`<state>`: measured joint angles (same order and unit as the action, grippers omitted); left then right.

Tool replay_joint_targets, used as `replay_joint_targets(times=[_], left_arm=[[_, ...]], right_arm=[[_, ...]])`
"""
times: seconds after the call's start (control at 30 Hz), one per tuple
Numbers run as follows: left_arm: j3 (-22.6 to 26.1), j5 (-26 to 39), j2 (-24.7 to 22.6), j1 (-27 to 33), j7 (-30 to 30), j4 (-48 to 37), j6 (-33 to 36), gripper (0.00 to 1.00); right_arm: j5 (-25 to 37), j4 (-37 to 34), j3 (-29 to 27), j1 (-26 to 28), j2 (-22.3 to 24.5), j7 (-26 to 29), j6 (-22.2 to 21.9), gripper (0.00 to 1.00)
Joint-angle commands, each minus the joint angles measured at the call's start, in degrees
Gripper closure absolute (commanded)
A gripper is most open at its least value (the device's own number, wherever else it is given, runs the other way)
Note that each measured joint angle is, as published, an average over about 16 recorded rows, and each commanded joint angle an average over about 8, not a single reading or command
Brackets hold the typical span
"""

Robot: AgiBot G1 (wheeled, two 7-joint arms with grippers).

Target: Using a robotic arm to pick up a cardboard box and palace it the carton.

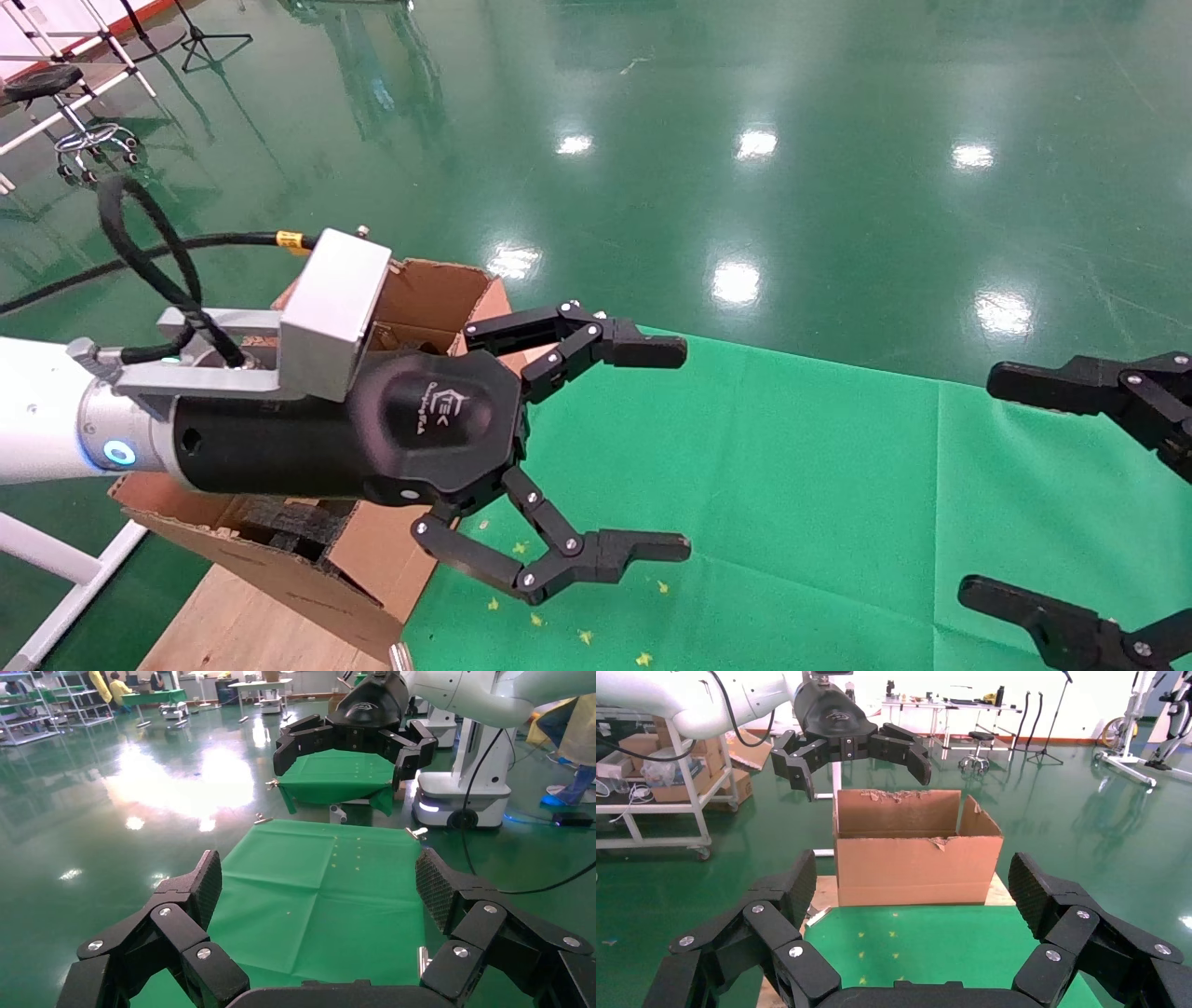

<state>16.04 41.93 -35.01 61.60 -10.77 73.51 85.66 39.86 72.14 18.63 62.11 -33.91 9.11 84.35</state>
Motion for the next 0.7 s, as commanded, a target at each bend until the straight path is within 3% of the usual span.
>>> replay_joint_targets(times=[0.03, 0.7], left_arm=[[0.0, 0.01, 0.0, 0.01, 0.0, 0.0, 0.0, 0.0], [0.0, 0.01, 0.0, 0.01, 0.0, 0.0, 0.0, 0.0]], right_arm=[[0.0, 0.0, 0.0, 0.0, 0.0, 0.0, 0.0, 0.0], [0.0, 0.0, 0.0, 0.0, 0.0, 0.0, 0.0, 0.0]])
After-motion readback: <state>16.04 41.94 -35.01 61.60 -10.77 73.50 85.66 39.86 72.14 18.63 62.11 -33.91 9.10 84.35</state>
